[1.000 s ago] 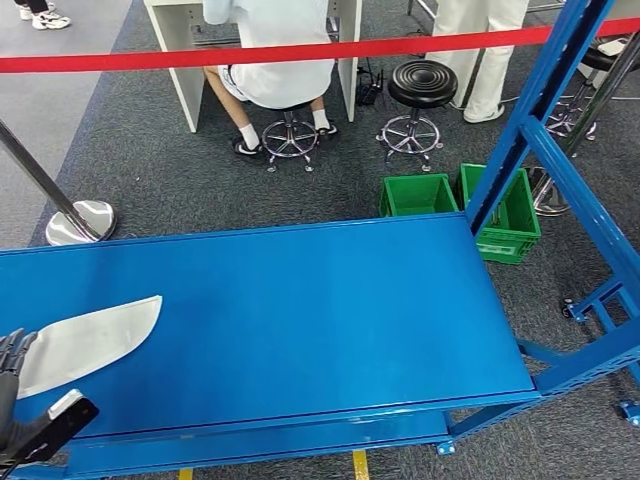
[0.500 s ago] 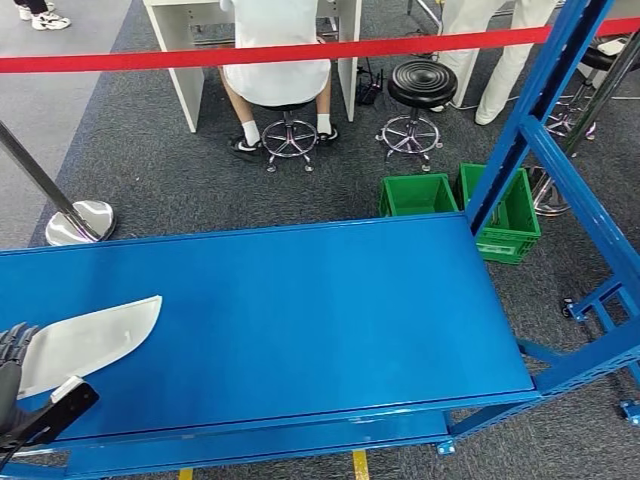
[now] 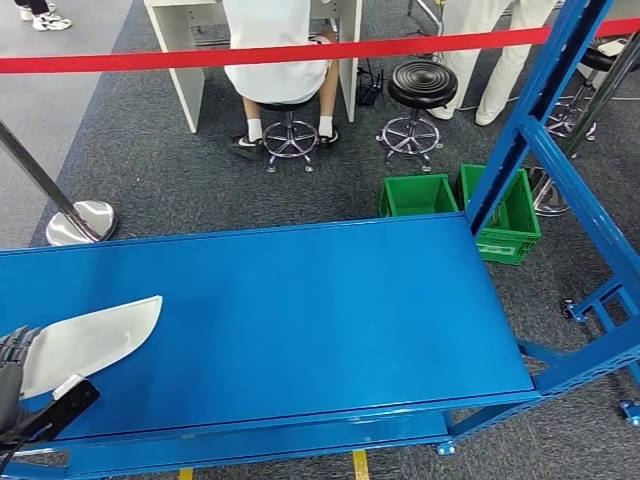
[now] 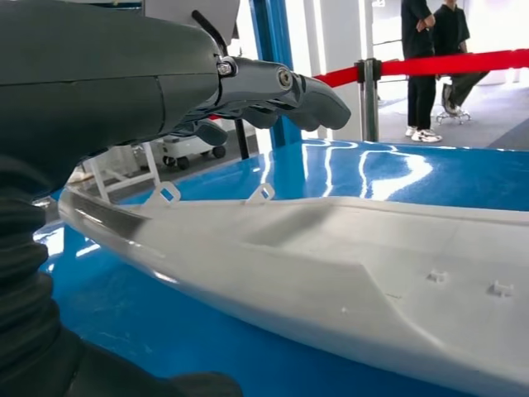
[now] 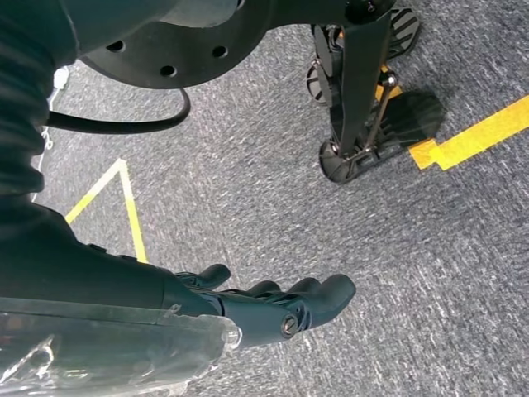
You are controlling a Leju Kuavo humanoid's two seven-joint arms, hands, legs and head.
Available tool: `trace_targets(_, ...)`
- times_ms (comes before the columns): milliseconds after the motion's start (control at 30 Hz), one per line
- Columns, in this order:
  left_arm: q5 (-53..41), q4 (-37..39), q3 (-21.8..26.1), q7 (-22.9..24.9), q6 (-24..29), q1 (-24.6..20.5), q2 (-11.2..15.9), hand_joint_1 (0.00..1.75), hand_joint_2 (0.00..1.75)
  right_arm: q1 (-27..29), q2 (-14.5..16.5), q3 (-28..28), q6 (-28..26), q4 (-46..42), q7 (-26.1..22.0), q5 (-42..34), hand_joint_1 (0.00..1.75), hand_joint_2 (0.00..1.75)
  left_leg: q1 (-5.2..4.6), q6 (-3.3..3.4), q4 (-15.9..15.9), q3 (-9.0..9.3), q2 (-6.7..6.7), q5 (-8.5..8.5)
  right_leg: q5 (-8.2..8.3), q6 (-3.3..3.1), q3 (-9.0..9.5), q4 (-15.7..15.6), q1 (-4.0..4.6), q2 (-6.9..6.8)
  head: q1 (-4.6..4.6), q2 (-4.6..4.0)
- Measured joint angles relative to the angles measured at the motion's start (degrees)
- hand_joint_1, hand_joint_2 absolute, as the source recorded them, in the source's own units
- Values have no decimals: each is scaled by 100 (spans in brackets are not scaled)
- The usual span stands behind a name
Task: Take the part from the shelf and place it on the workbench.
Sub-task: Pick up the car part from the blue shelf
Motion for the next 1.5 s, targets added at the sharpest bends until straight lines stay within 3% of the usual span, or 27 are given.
trace_targets(1067,-205,124,-262,-225,135,-26,180,0,175,-8,-11,75,-15,16,-75,0,0,175,0,0,0,8,0,0,-2,-2,8,0,0,0,0,0)
trace_targets(1200,-108,169,-352,-244,61,-24,209,169,175,-10,-11,78,-15,16,-81,0,0,175,0,0,0,8,0,0,-2,-2,9,0,0,-1,0,0)
trace_targets(1500,82,317,-489,-358,-69,58,321,175,175,-14,-13,79,-17,18,-127,-1,0,175,0,0,0,8,0,-1,-2,-3,7,0,0,0,0,0)
